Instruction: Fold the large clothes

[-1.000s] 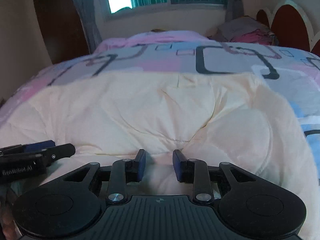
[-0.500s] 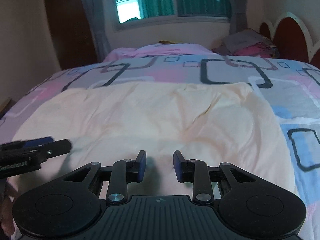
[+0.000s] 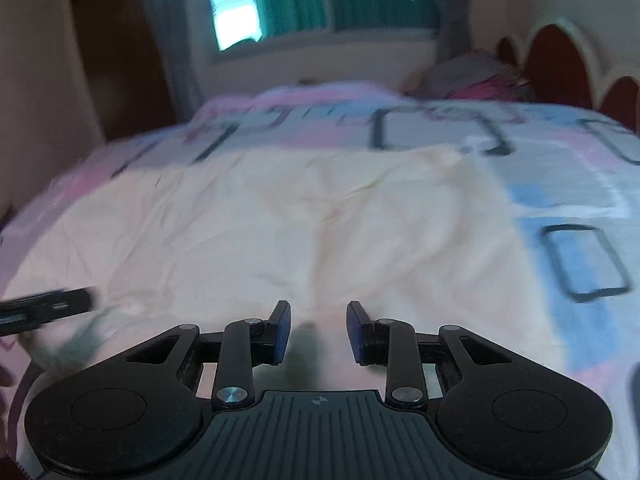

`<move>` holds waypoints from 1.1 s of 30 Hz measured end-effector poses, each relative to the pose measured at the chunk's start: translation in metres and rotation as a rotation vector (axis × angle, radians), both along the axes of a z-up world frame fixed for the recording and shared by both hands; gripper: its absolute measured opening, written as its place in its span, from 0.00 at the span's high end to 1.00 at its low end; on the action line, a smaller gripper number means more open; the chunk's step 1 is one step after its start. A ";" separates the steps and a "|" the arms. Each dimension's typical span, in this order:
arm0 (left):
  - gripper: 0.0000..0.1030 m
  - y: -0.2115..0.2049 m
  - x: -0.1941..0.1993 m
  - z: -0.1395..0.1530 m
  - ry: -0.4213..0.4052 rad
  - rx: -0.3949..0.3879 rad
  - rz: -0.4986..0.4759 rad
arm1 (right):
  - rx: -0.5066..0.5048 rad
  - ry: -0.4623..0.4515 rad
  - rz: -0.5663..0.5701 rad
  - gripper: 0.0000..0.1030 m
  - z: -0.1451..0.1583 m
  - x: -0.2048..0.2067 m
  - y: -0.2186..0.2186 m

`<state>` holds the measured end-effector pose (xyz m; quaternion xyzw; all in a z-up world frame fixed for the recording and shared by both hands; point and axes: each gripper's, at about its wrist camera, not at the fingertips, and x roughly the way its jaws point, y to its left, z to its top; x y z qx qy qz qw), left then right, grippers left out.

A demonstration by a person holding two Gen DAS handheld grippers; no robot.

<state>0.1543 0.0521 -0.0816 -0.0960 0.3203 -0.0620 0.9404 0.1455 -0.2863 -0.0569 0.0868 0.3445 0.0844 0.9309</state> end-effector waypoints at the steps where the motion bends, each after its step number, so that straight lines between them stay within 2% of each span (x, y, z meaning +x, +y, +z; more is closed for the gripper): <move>1: 0.36 0.010 -0.005 0.002 -0.004 0.017 0.023 | -0.006 0.008 -0.027 0.71 0.000 -0.002 -0.011; 4: 0.42 0.039 -0.007 0.001 0.034 0.065 0.089 | -0.071 0.079 -0.106 0.71 -0.011 0.003 -0.038; 6: 0.44 0.056 -0.005 -0.002 0.055 0.055 0.129 | -0.042 0.103 -0.139 0.71 -0.014 0.007 -0.052; 8: 0.43 0.067 -0.012 0.003 0.047 0.017 0.170 | 0.009 0.076 -0.167 0.71 -0.002 0.002 -0.061; 9: 0.40 0.071 -0.016 0.005 0.044 0.010 0.190 | 0.021 0.057 -0.168 0.71 0.003 -0.002 -0.062; 10: 0.27 0.074 -0.023 0.007 0.039 0.008 0.218 | 0.029 0.039 -0.164 0.71 0.009 -0.006 -0.063; 11: 0.20 0.077 -0.030 0.008 0.033 0.008 0.249 | 0.037 0.022 -0.156 0.71 0.013 -0.009 -0.063; 12: 0.17 0.081 -0.038 0.007 0.025 -0.006 0.280 | 0.046 0.010 -0.145 0.71 0.015 -0.012 -0.062; 14: 0.17 0.088 -0.046 0.002 0.041 -0.090 0.307 | 0.073 0.004 -0.119 0.71 0.019 -0.014 -0.057; 16: 0.27 0.098 -0.046 -0.009 0.078 -0.232 0.314 | 0.098 -0.004 -0.079 0.71 0.021 -0.015 -0.045; 19: 0.35 0.108 -0.037 -0.032 0.112 -0.478 0.337 | 0.131 0.005 -0.009 0.71 0.023 -0.013 -0.022; 20: 0.37 0.112 -0.031 -0.037 0.103 -0.538 0.343 | 0.141 0.005 0.008 0.72 0.024 -0.013 -0.012; 22: 0.38 0.115 -0.021 -0.045 0.095 -0.606 0.366 | 0.172 0.026 0.033 0.72 0.025 -0.009 0.004; 24: 0.42 0.117 -0.011 -0.049 0.085 -0.639 0.383 | 0.189 0.046 0.051 0.72 0.024 -0.002 0.019; 26: 0.57 0.120 -0.004 -0.052 0.081 -0.656 0.380 | 0.194 0.069 0.070 0.95 0.022 0.007 0.033; 27: 0.71 0.120 0.000 -0.053 0.079 -0.664 0.354 | 0.189 0.081 0.071 0.96 0.020 0.011 0.040; 28: 0.75 0.119 -0.002 -0.053 0.071 -0.661 0.333 | 0.183 0.082 0.067 0.96 0.019 0.014 0.046; 33: 0.78 0.112 -0.001 -0.032 0.020 -0.562 0.249 | 0.176 0.066 0.047 0.96 0.022 0.029 0.072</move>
